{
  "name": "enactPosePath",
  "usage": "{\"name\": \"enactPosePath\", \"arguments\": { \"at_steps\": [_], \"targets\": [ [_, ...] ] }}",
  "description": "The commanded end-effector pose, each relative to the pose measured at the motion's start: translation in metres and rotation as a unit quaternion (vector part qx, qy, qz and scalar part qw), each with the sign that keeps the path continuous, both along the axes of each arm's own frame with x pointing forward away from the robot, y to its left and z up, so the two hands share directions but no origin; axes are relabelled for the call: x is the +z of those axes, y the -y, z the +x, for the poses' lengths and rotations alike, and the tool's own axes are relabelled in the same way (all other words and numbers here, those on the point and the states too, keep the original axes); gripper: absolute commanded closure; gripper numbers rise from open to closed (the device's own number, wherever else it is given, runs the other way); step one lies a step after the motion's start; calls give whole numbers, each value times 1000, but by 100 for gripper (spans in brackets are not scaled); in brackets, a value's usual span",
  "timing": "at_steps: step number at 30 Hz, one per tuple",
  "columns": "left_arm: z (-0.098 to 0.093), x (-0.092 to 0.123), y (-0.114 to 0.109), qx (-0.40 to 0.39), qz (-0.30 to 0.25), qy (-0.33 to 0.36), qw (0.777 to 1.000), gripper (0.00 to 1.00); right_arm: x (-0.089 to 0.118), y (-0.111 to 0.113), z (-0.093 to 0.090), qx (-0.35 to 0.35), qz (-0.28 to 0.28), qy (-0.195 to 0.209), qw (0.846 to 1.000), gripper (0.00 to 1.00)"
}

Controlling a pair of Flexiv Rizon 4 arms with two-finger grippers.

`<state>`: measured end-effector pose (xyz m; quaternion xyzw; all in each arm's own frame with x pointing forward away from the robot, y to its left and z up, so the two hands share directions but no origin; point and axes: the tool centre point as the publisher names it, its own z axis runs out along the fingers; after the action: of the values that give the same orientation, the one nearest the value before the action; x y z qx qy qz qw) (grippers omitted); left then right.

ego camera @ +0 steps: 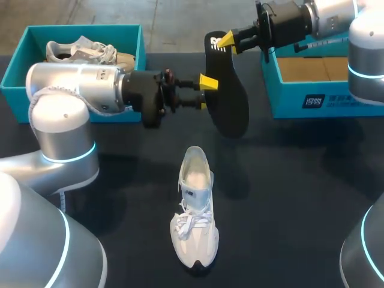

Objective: Take the shoe out of the shoebox, open the shoe tongue, remove and reinsert the insole, then place the shoe into the shoebox

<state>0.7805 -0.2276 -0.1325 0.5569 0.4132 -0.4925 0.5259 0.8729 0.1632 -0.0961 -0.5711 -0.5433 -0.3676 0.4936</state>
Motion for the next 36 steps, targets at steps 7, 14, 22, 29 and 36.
{"name": "enactPosePath", "arguments": {
  "at_steps": [7, 14, 22, 29, 36],
  "targets": [
    [-1, -3, 3, 15, 0, 1, 1000, 74, 0, -1, -1, -1, -1, 0, 1000, 100],
    [-1, -4, 4, 19, 1, 3, 1000, 100, 0, -1, -1, -1, -1, 0, 1000, 100],
    [-1, -4, 5, 21, 2, 6, 1000, 100, 0, -1, -1, -1, -1, 0, 1000, 100],
    [-1, -2, 4, 22, 0, 10, 1000, 100, 2, -1, 0, 1, 5, 7, 1000, 0],
    [-1, 0, 2, 27, -1, 14, 1000, 100, 4, 1, -1, -2, 9, 13, 1000, 0]
  ]
}}
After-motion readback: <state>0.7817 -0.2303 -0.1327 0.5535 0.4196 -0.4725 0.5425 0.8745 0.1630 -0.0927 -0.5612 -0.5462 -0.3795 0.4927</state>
